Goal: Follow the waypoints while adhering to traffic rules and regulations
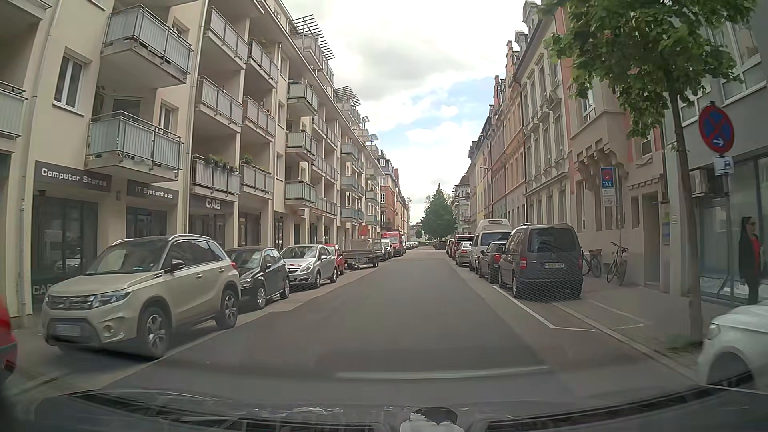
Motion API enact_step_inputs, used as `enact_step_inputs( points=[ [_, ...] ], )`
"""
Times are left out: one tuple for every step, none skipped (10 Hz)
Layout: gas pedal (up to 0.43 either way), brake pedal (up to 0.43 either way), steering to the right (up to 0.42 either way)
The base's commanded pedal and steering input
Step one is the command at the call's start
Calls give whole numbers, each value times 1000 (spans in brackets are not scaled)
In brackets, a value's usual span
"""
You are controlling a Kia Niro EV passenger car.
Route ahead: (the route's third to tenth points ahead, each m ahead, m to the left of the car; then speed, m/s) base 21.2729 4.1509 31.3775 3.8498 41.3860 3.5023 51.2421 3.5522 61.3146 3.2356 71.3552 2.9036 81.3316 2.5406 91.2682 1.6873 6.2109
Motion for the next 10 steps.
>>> enact_step_inputs(
  points=[
    [110, 0, 29],
    [110, 0, 31],
    [110, 0, 33],
    [118, 0, 32],
    [118, 0, 33],
    [118, 0, 33],
    [118, 0, 32],
    [118, 0, 32],
    [118, 0, 32],
    [118, 0, 32]
  ],
)
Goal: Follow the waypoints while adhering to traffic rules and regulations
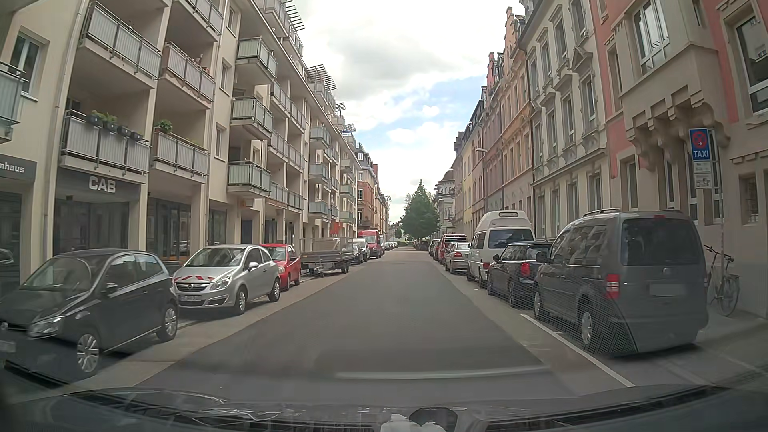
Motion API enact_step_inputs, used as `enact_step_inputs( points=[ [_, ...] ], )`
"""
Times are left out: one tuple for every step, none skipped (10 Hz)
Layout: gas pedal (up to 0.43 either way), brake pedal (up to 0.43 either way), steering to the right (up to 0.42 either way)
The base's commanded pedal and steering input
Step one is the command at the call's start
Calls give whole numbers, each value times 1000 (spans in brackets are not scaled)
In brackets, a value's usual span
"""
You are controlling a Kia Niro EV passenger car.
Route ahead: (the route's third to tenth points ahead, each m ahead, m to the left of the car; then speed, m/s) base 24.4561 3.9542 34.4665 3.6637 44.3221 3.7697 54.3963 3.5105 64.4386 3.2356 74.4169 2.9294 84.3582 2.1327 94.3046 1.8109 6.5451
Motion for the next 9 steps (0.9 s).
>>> enact_step_inputs(
  points=[
    [118, 0, 31],
    [118, 0, 30],
    [118, 0, 29],
    [118, 0, 24],
    [118, 0, 19],
    [118, 0, 15],
    [118, 0, 10],
    [110, 0, 7],
    [110, 0, 6]
  ],
)
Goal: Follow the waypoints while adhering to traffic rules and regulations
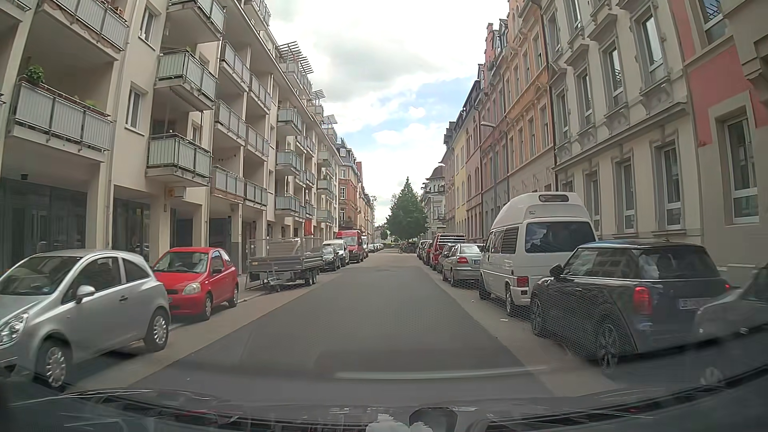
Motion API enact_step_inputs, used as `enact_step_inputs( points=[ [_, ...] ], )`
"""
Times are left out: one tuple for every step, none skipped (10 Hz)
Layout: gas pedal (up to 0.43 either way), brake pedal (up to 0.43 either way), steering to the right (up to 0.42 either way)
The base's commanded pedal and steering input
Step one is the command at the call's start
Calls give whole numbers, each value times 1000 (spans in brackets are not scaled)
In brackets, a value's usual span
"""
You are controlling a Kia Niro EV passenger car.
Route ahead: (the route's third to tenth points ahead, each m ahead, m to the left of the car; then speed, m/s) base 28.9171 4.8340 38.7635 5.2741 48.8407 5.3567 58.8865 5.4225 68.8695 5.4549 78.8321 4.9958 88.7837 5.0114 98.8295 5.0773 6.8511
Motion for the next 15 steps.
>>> enact_step_inputs(
  points=[
    [110, 0, 5],
    [110, 0, 4],
    [110, 0, 0],
    [110, 0, -1],
    [98, 0, -1],
    [98, 0, -1],
    [98, 0, -1],
    [98, 0, -1],
    [98, 0, -1],
    [87, 0, -1],
    [87, 0, -1],
    [87, 0, -1],
    [87, 0, -1],
    [87, 0, -1],
    [87, 0, -1]
  ],
)
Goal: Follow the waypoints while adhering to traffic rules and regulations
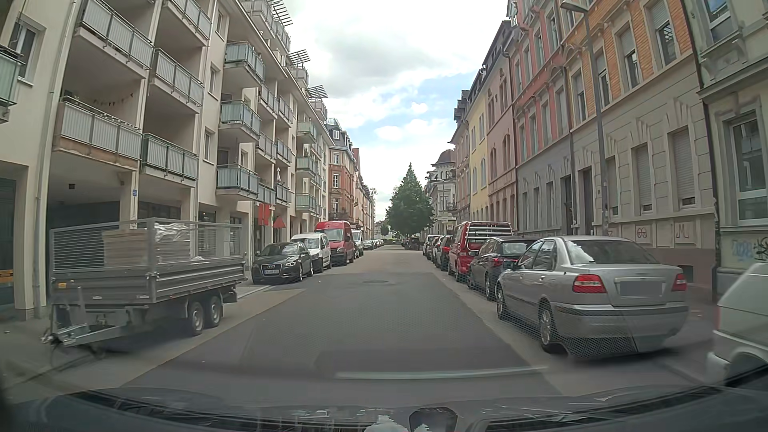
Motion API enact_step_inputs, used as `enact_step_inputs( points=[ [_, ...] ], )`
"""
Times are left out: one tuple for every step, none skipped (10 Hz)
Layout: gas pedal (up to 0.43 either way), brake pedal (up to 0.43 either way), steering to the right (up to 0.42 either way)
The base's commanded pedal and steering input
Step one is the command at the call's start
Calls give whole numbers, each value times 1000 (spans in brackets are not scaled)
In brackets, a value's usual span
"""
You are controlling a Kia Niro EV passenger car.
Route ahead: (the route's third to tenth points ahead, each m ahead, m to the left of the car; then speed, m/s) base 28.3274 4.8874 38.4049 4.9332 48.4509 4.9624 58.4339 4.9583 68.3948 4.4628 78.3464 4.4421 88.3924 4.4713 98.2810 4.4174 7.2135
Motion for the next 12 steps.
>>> enact_step_inputs(
  points=[
    [87, 0, -1],
    [87, 0, -1],
    [87, 0, -1],
    [87, 0, -1],
    [87, 0, -1],
    [87, 0, -1],
    [87, 0, -1],
    [87, 0, -1],
    [79, 0, -1],
    [79, 0, -1],
    [79, 0, -1],
    [67, 0, -1]
  ],
)
